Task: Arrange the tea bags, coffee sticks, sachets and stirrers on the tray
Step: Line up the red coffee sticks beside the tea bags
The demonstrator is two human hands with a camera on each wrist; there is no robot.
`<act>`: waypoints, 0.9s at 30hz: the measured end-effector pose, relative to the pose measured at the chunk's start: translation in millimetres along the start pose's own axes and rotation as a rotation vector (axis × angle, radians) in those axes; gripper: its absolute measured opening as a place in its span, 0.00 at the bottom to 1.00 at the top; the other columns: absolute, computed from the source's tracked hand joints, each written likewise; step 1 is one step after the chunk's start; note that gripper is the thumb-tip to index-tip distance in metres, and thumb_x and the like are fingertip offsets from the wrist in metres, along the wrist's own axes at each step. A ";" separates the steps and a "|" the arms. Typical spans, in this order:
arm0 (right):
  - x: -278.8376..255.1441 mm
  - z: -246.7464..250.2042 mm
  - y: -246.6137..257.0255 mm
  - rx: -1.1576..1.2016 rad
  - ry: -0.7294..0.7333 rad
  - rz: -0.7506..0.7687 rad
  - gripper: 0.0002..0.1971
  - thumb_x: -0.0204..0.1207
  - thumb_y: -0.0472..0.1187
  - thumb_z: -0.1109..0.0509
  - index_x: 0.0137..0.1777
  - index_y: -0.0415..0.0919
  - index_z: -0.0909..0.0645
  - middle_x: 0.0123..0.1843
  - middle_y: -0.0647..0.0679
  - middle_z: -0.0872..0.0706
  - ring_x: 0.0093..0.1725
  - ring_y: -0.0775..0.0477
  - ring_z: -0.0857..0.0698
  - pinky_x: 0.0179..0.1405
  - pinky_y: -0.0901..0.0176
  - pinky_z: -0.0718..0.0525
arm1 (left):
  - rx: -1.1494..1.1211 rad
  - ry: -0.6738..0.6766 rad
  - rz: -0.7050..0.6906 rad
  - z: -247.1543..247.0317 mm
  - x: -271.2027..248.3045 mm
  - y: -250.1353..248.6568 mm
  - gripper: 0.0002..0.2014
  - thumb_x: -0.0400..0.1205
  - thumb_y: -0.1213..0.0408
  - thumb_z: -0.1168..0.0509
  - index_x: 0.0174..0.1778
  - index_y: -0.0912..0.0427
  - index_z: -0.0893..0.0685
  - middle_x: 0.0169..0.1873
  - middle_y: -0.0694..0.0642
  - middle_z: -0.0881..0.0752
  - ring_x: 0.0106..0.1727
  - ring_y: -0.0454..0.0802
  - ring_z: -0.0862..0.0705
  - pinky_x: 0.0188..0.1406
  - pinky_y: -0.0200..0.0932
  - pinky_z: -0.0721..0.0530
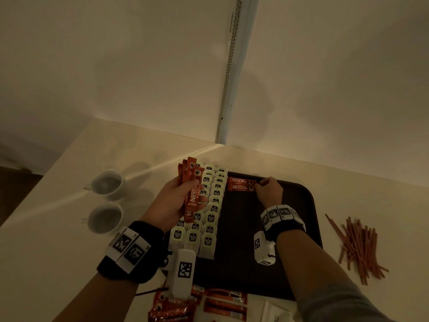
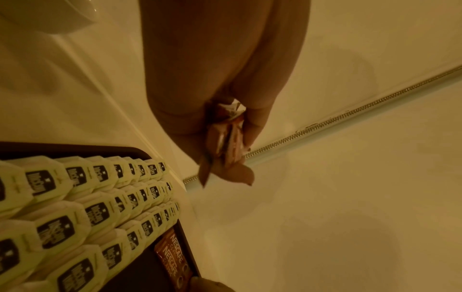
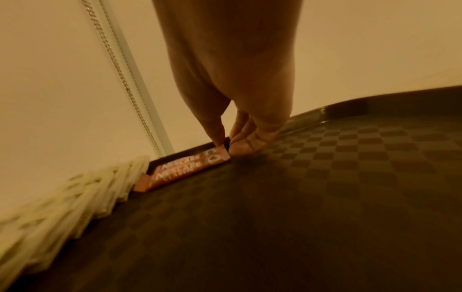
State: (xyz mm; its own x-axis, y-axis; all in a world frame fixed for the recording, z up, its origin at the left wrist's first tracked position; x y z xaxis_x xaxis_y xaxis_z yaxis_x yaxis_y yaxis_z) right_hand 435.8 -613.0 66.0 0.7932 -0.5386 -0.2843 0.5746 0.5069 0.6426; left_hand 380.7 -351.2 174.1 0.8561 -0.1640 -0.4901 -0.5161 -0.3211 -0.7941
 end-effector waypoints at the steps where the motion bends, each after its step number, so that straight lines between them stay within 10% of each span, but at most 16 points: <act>1: -5.4 2.7 7.2 0.031 -0.003 0.028 0.12 0.77 0.40 0.31 0.58 0.34 0.22 0.59 0.39 0.17 0.57 0.44 0.18 0.54 0.58 0.21 | 0.019 0.011 -0.011 -1.1 -0.1 -0.3 0.07 0.84 0.70 0.40 0.56 0.64 0.20 0.40 0.59 0.14 0.29 0.50 0.14 0.27 0.42 0.14; 9: -109.0 23.8 101.8 0.459 0.574 0.506 0.08 0.78 0.43 0.33 0.53 0.44 0.16 0.45 0.51 0.14 0.41 0.59 0.17 0.40 0.66 0.19 | 0.320 0.104 -0.081 -16.4 -0.2 -8.6 0.10 0.81 0.63 0.33 0.55 0.64 0.17 0.43 0.60 0.12 0.29 0.48 0.13 0.22 0.36 0.18; 27: -139.4 41.2 97.0 0.718 0.428 0.410 0.05 0.70 0.33 0.26 0.46 0.41 0.14 0.46 0.38 0.12 0.43 0.45 0.15 0.48 0.54 0.13 | 0.458 -0.166 -0.438 -6.0 -20.5 -26.6 0.03 0.76 0.63 0.27 0.39 0.58 0.13 0.20 0.45 0.15 0.17 0.36 0.23 0.19 0.31 0.26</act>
State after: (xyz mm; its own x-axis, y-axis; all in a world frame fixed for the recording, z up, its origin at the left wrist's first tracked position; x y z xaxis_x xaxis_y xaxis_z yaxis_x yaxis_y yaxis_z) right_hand 372.7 -516.4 197.3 0.9955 -0.0435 -0.0839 0.0834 -0.0125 0.9964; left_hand 377.1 -345.0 207.4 0.9931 0.0500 -0.1060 -0.1110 0.1107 -0.9876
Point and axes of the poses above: each hand's wrist, its own x-axis towards the middle knuckle, its own z-axis out of the back of the hand, y = z × x, the point moved 3 cm from there along x, towards the middle knuckle
